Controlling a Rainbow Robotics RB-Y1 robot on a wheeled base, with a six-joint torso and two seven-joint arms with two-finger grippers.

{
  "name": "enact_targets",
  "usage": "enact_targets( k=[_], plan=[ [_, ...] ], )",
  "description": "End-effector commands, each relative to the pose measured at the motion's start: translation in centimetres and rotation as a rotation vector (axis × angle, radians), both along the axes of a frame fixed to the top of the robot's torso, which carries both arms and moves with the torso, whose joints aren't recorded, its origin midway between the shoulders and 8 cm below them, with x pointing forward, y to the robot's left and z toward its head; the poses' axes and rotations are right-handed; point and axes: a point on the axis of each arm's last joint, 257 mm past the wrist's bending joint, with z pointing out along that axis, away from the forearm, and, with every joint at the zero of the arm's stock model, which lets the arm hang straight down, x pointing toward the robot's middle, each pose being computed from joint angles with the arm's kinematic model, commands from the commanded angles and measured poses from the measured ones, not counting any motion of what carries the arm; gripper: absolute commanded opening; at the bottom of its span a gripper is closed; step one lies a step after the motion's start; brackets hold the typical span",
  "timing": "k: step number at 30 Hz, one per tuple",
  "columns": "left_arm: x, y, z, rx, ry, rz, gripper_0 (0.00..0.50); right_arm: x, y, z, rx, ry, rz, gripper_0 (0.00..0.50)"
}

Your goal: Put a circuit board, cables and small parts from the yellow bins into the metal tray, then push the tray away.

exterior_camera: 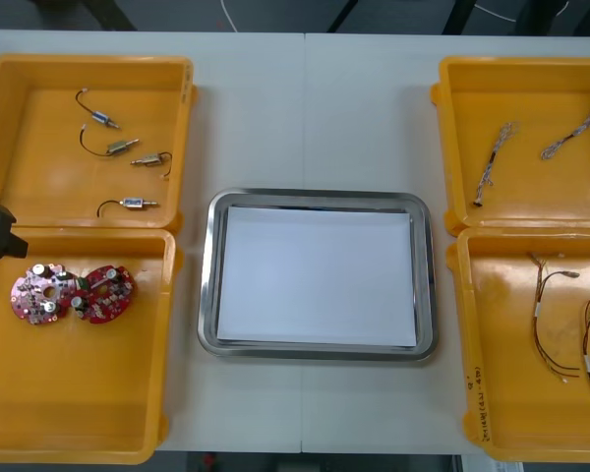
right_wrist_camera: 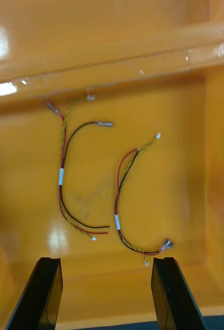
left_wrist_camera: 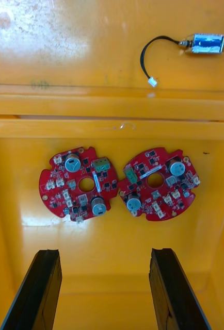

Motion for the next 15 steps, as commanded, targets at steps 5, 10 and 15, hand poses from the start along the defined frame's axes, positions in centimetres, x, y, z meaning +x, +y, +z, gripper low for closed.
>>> enact_targets(
  k=[5,10,15],
  plan=[
    [-0.3,2.4,-1.3,0.073,-0.027,-0.031,0.5,-4.0,-2.2,-1.7,-0.064,0.092,0.026,0.5],
    [-0.7,2.8,-2.7,0.085,-0.017,-0.036,0.5,-4.9,-2.2,-3.4,-0.056,0.113,0.048,0.5],
    [-0.6,3.1,-4.1,0.119,-0.018,-0.04,0.5,-4.8,-2.1,-4.7,-0.052,0.093,0.055,0.5]
  ],
)
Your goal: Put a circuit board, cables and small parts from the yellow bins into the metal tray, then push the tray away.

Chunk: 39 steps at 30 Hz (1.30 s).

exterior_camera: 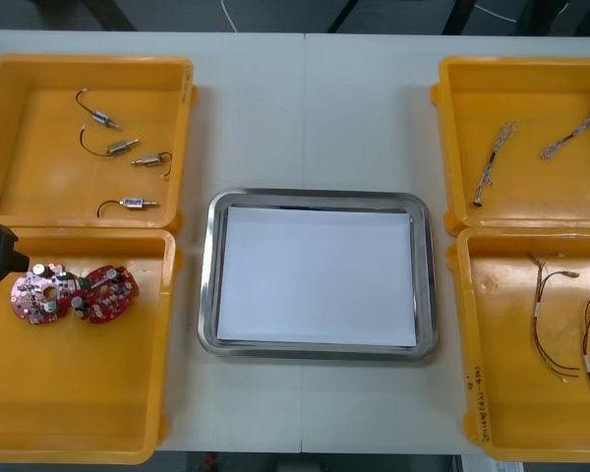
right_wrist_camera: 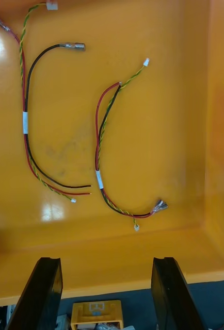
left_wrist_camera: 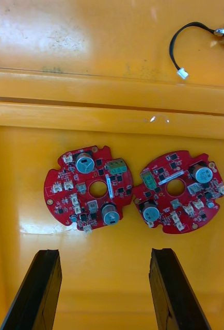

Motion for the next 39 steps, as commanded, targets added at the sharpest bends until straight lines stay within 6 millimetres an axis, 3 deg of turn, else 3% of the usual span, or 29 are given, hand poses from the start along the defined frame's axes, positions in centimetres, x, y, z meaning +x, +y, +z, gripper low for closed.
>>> enact_targets(
  k=[1,15,24,39],
  plan=[
    [-0.5,1.7,-1.3,0.133,0.019,-0.082,0.5,-0.4,-0.9,-0.1,-0.064,-0.017,0.072,0.5],
    [-0.6,1.7,-4.9,0.138,0.037,-0.09,0.5,0.7,0.1,-4.7,-0.108,-0.067,0.115,0.5],
    [-0.6,2.1,-7.1,0.159,0.047,-0.094,0.5,1.8,0.4,-7.6,-0.05,-0.097,0.102,0.5],
    [-0.9,2.3,-9.4,0.181,0.059,-0.099,0.5,3.0,-0.4,-10.1,-0.036,-0.141,0.104,0.5]
  ],
)
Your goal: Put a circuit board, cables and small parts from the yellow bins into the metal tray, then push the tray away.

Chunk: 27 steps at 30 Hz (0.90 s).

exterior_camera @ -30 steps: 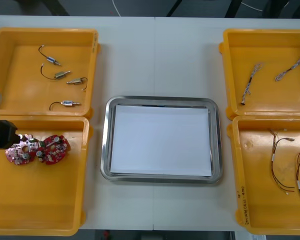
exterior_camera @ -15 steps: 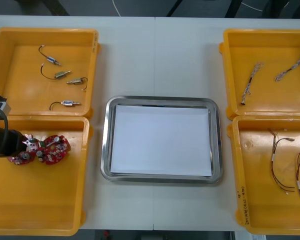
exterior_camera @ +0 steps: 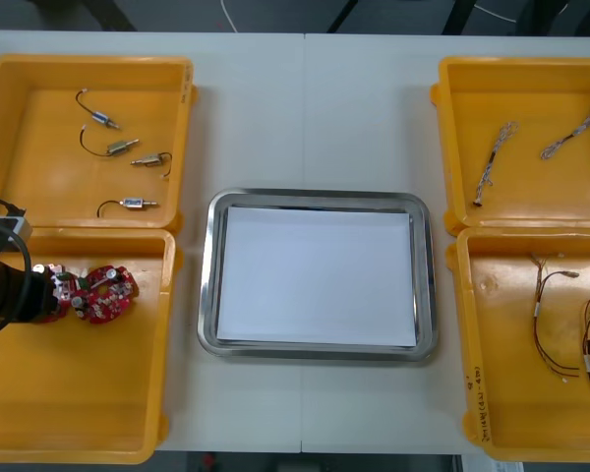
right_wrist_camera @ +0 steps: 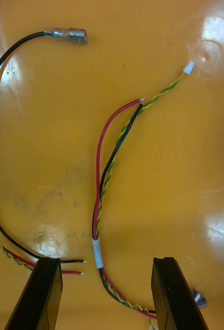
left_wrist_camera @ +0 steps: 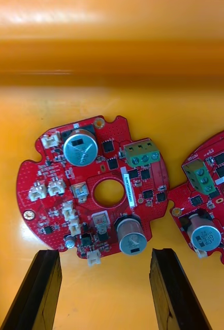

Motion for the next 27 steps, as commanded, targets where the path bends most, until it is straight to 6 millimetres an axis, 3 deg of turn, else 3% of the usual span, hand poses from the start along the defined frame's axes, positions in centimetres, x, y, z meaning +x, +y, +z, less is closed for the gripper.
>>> enact_targets(
  k=[1,16,27],
  plan=[
    [-0.6,1.7,-0.9,0.08,0.024,-0.079,0.5,-0.7,-0.6,-1.0,-0.04,0.016,0.044,0.5],
    [-0.2,1.5,-2.3,0.131,0.01,-0.11,0.5,-0.2,-0.4,-3.5,-0.047,-0.007,0.066,0.5],
    [0.0,1.7,-2.2,0.15,0.003,-0.122,0.5,-0.7,-0.5,-5.1,-0.062,0.006,0.078,0.5]
  ],
)
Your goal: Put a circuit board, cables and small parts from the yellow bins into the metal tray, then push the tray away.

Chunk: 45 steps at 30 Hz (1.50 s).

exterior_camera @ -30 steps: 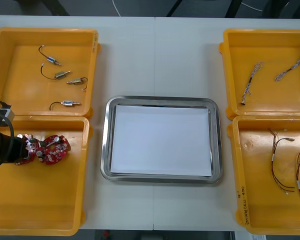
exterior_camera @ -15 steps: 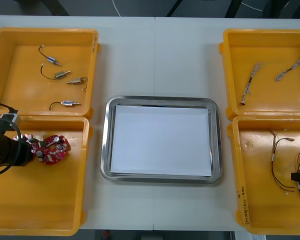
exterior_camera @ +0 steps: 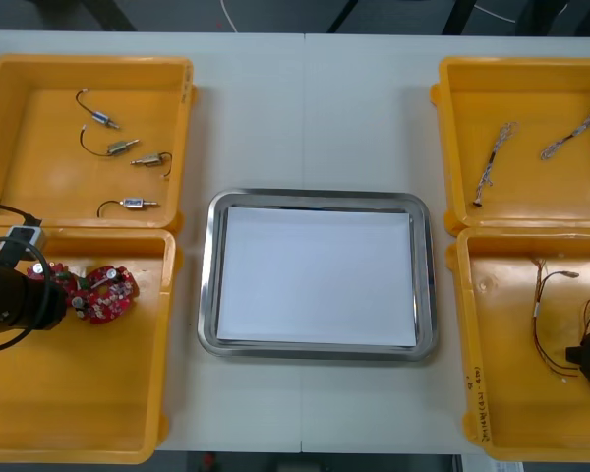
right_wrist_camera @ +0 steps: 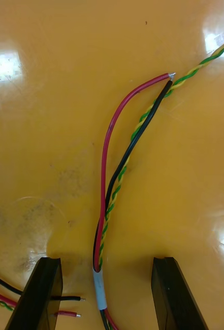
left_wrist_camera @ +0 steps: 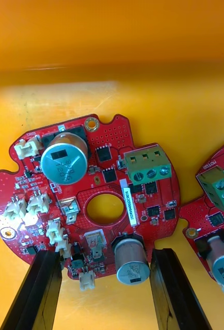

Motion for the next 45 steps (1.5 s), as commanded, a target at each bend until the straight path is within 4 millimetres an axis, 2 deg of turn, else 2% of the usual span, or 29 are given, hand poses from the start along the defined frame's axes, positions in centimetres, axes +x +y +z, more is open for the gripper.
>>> enact_targets(
  k=[1,2,3,4,5,7,23,40,44,45],
  plan=[
    [-0.7,1.5,0.1,0.089,0.024,-0.09,0.492,-1.5,-1.1,-1.2,-0.068,0.038,0.062,0.5],
    [-0.7,1.4,0.1,0.089,0.023,-0.092,0.423,-1.5,-1.1,-1.3,-0.068,0.04,0.062,0.5],
    [-0.7,1.4,0.1,0.09,0.024,-0.094,0.258,-1.6,-1.1,-1.4,-0.069,0.042,0.064,0.5],
    [-0.7,1.3,0.1,0.088,0.024,-0.094,0.158,-1.7,-1.1,-1.4,-0.073,0.043,0.067,0.5],
    [-0.7,1.3,0.1,0.088,0.024,-0.095,0.082,-1.9,-1.3,-1.6,-0.077,0.048,0.066,0.5],
    [-0.7,1.2,0.1,0.087,0.023,-0.098,0.006,-2.2,-1.4,-1.8,-0.084,0.053,0.067,0.5],
    [-0.9,1.0,0.7,0.095,0.024,-0.108,0.0,-3.1,-0.6,-2.6,-0.06,0.077,0.072,0.5],
    [-1.7,1.2,4.5,0.081,0.036,-0.106,0.0,-3.7,-0.4,-3.0,-0.055,0.089,0.079,0.5],
    [-2.0,0.8,6.5,0.064,0.029,-0.114,0.0,-3.8,-0.5,-3.1,-0.056,0.09,0.081,0.5],
    [-2.2,0.6,7.0,0.06,0.031,-0.119,0.0,-3.8,-0.4,-3.1,-0.055,0.09,0.08,0.413]
  ],
)
